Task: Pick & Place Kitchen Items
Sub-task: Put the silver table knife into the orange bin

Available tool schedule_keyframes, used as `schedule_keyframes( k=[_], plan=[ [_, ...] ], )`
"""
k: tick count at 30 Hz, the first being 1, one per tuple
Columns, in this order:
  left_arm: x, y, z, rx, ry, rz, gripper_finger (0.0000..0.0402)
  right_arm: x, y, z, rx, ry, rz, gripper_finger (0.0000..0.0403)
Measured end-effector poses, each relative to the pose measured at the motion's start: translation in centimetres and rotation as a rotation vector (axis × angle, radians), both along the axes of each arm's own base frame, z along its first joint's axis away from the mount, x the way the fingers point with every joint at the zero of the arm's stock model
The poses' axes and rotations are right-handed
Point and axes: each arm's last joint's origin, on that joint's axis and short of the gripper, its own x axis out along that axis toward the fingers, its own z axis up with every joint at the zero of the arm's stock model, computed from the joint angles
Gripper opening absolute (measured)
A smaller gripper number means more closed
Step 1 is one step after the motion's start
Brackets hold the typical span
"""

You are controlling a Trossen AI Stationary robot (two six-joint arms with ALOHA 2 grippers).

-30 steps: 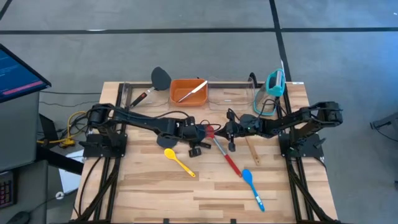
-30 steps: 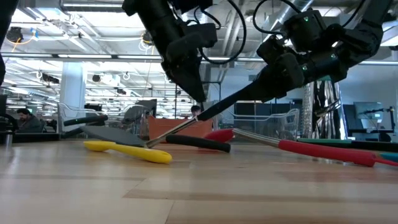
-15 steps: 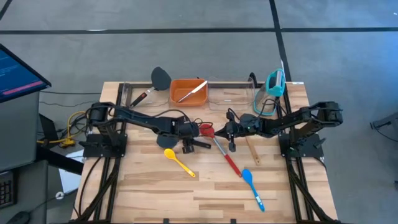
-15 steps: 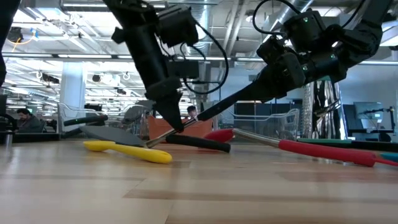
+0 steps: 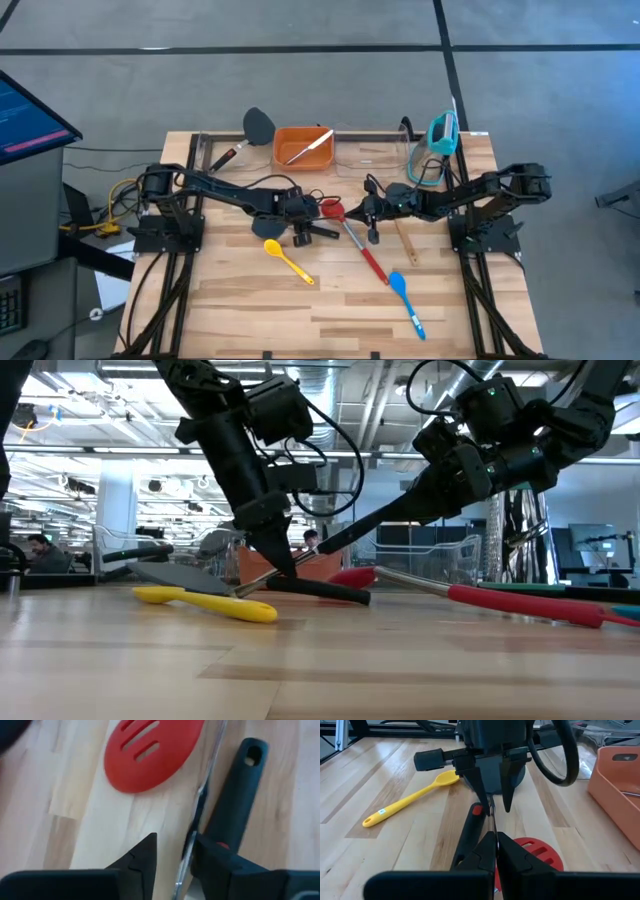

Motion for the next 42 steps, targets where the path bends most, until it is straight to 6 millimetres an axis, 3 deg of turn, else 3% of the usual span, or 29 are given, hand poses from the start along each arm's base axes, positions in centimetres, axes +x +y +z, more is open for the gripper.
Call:
schedule_keyframes(
  k=[13,31,36,42],
  plan=[
    [0.14,-0.09,0.06,-0.023,-0.014,-0.024,0.0008,-0.01,-0.01,0.00,0.000,0.002,0.000,0.0000],
    [0.21,0.32,0.11,0.000,-0.020,-0.033,0.0004,-0.01,-0.10,0.03,-0.005,-0.003,-0.027,0.0004],
    [0.48,0.44,0.29,0.018,-0.052,-0.019,0.0004,0.06,-0.26,0.17,-0.024,-0.013,-0.084,0.0037],
    [0.64,0.56,0.41,0.023,-0.073,-0.011,0.0003,0.05,-0.23,0.14,0.032,-0.011,-0.105,0.0119]
  ],
)
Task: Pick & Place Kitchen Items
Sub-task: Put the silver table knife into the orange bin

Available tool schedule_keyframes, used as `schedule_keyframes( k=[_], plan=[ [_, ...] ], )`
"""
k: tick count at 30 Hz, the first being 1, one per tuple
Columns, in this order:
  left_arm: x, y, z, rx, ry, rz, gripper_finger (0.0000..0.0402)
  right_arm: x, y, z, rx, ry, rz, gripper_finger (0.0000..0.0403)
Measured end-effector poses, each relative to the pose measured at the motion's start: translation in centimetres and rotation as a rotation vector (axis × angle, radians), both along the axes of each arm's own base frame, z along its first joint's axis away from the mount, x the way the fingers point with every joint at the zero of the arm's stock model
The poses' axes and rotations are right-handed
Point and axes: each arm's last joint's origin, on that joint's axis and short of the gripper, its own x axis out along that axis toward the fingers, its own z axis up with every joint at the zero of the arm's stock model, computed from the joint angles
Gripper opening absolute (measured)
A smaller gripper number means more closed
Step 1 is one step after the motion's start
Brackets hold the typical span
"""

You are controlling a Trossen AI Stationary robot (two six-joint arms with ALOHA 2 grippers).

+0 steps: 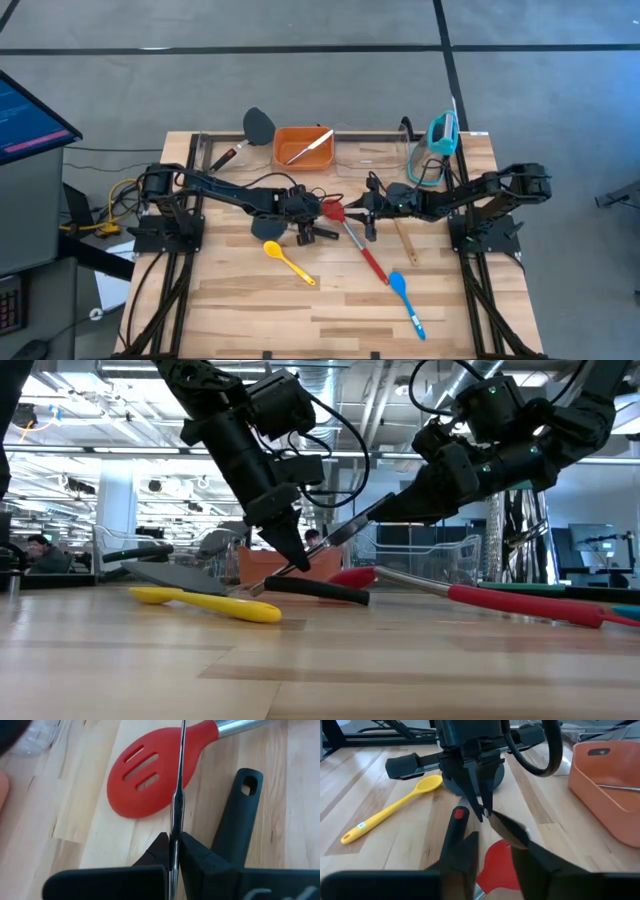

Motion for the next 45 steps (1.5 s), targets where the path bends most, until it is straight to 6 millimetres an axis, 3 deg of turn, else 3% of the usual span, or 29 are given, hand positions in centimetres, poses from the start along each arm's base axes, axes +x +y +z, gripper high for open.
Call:
schedule_keyframes(
  k=[5,9,19,26,31,38,45],
  plan=[
    [-0.1,0.4,0.2,0.032,0.002,0.007,0.0003,-0.1,0.0,0.0,-0.030,0.004,0.005,0.0204],
    [-0.4,0.9,1.8,0.102,-0.040,0.030,0.0003,-0.3,0.0,0.9,-0.041,-0.024,-0.002,0.0243],
    [-3.3,1.7,9.9,0.354,-0.234,0.155,0.0003,-1.5,0.2,3.1,-0.041,-0.039,-0.001,0.0240],
    [-5.5,4.2,13.2,0.438,-0.306,0.271,0.0003,-1.5,0.6,3.0,-0.040,-0.037,0.015,0.0227],
    [-5.8,7.8,12.7,0.451,-0.292,0.379,0.0003,-1.5,0.6,3.0,-0.040,-0.034,0.015,0.0222],
    [-5.1,13.0,9.2,0.439,-0.210,0.411,0.0003,-1.5,0.6,3.0,-0.041,-0.040,0.014,0.0221],
    [-4.7,16.1,6.4,0.410,-0.182,0.427,0.0003,-1.5,0.5,3.0,-0.041,-0.040,0.012,0.0221]
  ],
)
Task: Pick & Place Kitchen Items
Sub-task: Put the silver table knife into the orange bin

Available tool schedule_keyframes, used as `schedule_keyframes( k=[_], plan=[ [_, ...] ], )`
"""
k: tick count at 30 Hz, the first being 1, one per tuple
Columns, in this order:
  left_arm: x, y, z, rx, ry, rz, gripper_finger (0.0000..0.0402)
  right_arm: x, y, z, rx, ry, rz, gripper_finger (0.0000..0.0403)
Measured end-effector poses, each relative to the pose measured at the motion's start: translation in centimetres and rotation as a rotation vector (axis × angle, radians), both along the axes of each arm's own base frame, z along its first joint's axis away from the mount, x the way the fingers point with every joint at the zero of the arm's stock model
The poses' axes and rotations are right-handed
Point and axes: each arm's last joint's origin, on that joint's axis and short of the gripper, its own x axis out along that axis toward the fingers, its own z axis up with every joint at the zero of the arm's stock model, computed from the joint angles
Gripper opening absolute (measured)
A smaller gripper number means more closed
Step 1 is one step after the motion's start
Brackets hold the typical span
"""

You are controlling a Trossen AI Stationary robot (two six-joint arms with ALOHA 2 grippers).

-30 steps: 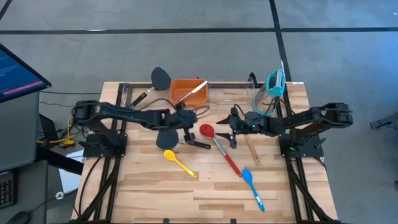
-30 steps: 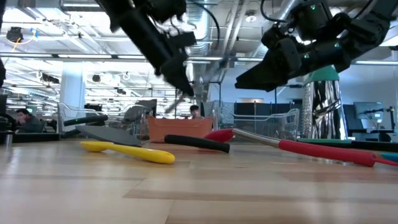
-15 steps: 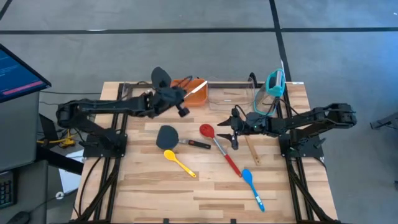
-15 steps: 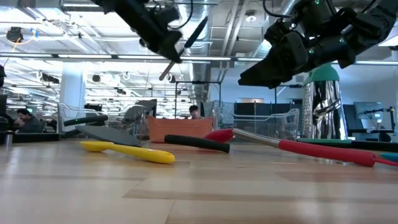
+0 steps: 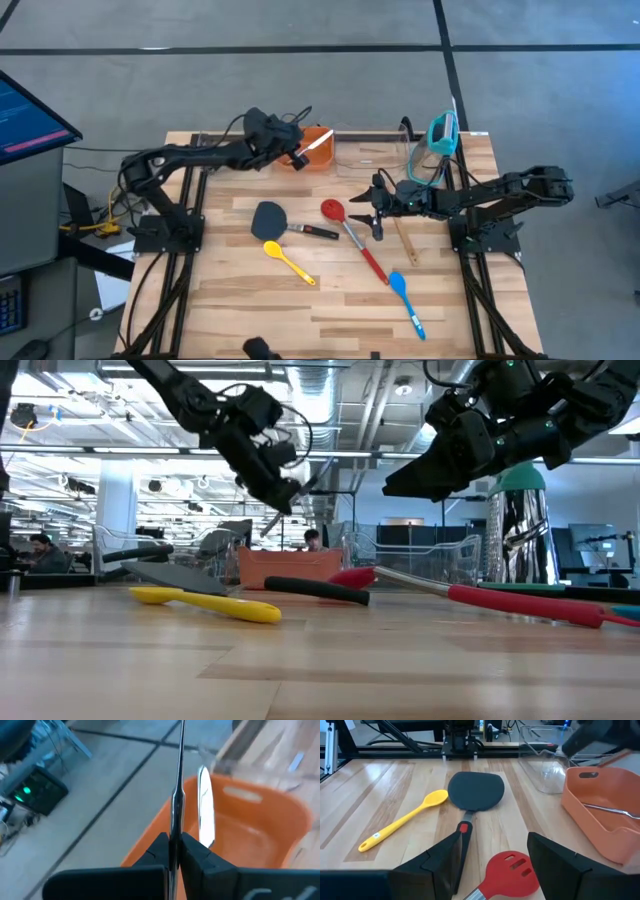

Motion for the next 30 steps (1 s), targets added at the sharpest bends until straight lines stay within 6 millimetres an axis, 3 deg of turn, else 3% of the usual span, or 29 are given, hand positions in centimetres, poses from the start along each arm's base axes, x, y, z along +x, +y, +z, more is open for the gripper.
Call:
schedule_keyframes(
  k=[17,30],
  plan=[
    [-0.1,3.0,-4.5,-0.122,0.007,0.027,0.0003,0.0,-0.3,0.0,0.000,0.000,-0.013,0.0221],
    [0.1,3.1,-5.0,-0.151,-0.009,0.024,0.0003,0.0,-0.3,0.0,0.000,0.000,-0.013,0.0221]
  ],
)
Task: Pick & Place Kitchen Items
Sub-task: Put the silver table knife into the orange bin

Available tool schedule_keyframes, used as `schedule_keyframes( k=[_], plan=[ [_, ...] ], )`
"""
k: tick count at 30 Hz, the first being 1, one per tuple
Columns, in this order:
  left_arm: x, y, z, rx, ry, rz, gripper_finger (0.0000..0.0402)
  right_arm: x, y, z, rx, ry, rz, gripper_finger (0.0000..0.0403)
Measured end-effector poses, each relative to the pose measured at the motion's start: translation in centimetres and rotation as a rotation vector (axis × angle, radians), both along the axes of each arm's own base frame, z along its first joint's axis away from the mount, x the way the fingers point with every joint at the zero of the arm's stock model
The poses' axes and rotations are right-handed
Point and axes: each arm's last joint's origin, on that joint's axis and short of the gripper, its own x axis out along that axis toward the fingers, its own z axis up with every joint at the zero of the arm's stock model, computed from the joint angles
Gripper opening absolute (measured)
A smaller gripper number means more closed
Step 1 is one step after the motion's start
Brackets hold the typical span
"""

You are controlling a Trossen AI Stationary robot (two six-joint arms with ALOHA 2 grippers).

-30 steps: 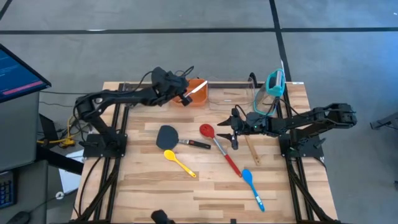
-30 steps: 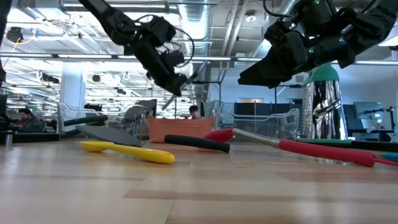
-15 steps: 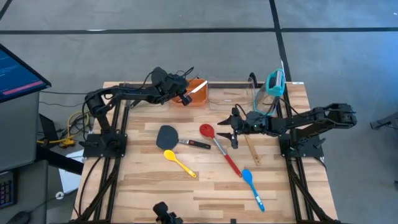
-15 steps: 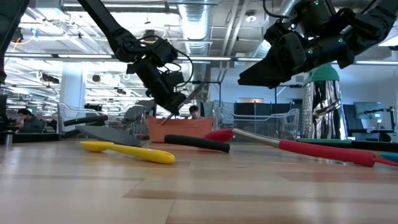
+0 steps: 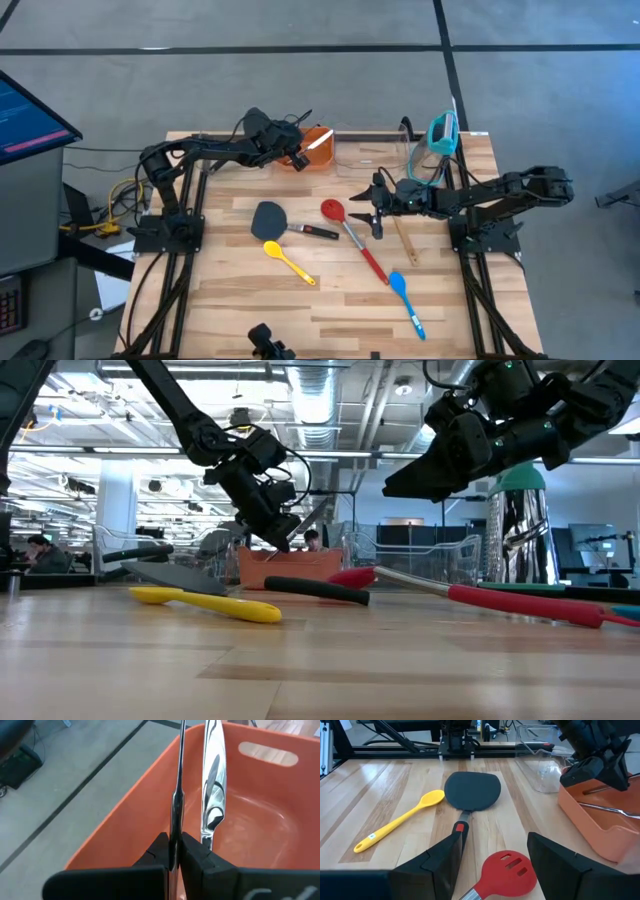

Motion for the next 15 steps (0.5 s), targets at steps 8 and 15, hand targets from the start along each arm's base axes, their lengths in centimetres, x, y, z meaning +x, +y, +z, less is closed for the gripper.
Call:
schedule_keyframes(
  k=[8,15],
  plan=[
    [0.04,-0.02,0.01,-0.033,-0.044,0.021,0.0012,0.00,0.01,0.00,0.000,0.000,0.000,0.0221],
    [-0.06,0.13,0.00,-0.056,-0.076,0.047,0.0029,0.00,0.01,0.00,0.000,0.000,0.000,0.0221]
  ],
)
